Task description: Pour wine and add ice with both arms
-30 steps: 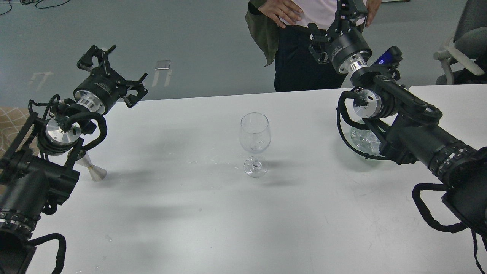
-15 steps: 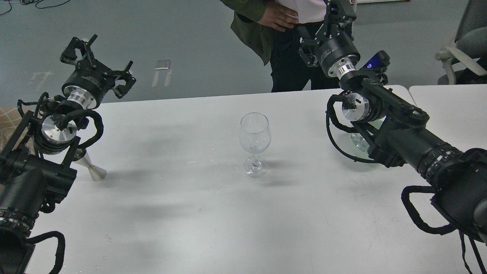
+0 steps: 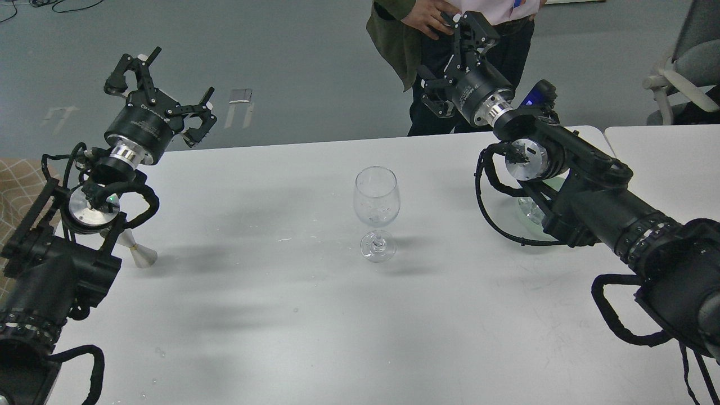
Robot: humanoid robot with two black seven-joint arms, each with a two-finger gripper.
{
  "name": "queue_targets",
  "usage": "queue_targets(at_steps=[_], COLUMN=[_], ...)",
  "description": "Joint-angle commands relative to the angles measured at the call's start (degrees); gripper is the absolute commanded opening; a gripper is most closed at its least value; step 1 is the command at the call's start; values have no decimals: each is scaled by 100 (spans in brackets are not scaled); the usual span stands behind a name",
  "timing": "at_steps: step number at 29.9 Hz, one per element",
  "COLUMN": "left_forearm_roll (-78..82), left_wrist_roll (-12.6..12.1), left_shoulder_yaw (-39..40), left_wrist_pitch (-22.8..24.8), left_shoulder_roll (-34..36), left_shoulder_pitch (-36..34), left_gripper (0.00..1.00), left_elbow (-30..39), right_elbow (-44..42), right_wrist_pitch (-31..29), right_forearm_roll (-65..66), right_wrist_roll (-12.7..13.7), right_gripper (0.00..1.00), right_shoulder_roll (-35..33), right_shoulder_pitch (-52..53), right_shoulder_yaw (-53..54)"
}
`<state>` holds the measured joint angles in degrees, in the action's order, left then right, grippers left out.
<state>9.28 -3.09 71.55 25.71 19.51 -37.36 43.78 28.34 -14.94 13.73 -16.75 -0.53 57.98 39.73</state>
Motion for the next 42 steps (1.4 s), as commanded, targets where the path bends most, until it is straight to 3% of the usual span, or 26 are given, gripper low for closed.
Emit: queue_targets(at_steps=[1, 4, 8, 12, 13, 42], left_forearm_roll=[4, 4, 74, 100, 100, 4], left_wrist_roll=[1, 1, 124, 177, 168, 98], left_shoulder_yaw=[-53, -18, -70, -80, -80, 79], left_wrist_pitch=[-31, -119, 100, 229, 229, 229], left_shoulder_roll=[17, 35, 44, 44, 44, -44], left_shoulder_pitch=[-8, 0, 62, 290, 299, 502], left_gripper=[98, 98, 99, 99, 99, 99], left_elbow=[-19, -19, -19, -10, -10, 87], right_elbow=[-22, -127, -127, -136, -136, -382], right_wrist_pitch=[53, 176, 80, -491, -527, -633], right_forearm_roll=[7, -1, -28, -72, -72, -72], right_wrist_roll=[-39, 13, 110, 785, 839, 840], right_gripper=[100, 100, 100, 100, 100, 100], right_shoulder_roll=[9, 0, -44, -44, -53, -35], right_shoulder_pitch=[3, 116, 178, 231, 223, 504], right_shoulder_yaw=[0, 26, 9, 9, 9, 18])
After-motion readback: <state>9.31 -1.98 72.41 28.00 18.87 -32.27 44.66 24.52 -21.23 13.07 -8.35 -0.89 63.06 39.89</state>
